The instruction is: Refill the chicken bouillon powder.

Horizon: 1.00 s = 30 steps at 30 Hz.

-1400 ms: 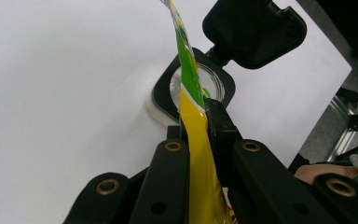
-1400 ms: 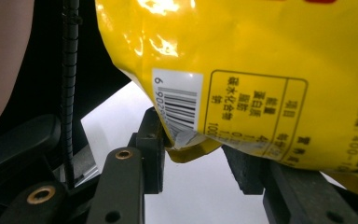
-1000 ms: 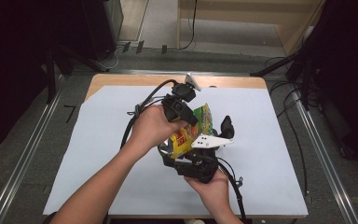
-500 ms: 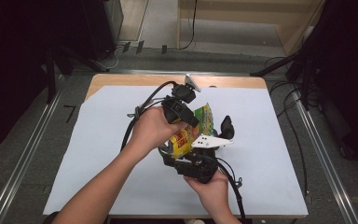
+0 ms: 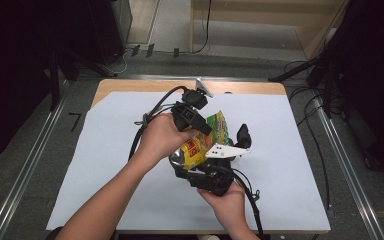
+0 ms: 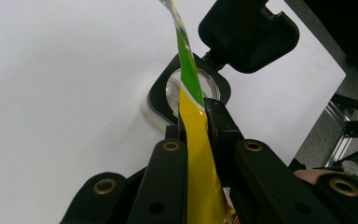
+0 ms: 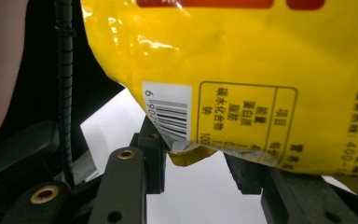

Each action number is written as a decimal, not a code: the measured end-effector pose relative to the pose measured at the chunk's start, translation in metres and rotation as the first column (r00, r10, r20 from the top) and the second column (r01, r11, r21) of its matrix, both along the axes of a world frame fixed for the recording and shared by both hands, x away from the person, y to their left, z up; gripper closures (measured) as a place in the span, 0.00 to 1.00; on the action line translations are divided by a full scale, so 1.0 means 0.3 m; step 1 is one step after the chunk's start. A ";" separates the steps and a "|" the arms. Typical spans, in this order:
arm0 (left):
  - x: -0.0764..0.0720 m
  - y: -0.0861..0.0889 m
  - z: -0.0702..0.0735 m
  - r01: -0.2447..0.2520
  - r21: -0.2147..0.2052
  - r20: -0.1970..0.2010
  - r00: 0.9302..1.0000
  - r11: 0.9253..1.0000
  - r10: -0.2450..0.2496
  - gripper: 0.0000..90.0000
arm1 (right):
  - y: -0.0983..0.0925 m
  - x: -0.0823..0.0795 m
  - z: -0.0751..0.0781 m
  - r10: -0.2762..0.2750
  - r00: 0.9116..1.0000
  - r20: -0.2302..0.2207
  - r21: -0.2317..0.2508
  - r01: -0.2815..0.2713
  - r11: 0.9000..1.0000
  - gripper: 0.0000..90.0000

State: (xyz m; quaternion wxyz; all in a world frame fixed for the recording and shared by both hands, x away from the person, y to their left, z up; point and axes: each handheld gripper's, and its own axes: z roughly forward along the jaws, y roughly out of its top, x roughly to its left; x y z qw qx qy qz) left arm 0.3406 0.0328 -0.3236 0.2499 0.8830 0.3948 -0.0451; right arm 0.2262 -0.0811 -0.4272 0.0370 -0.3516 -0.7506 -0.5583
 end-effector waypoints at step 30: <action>-0.027 -0.016 -0.001 0.016 0.008 0.036 0.999 1.000 -0.016 0.89 | -0.003 0.004 -0.008 -0.036 0.999 -0.018 -0.009 0.036 0.999 0.71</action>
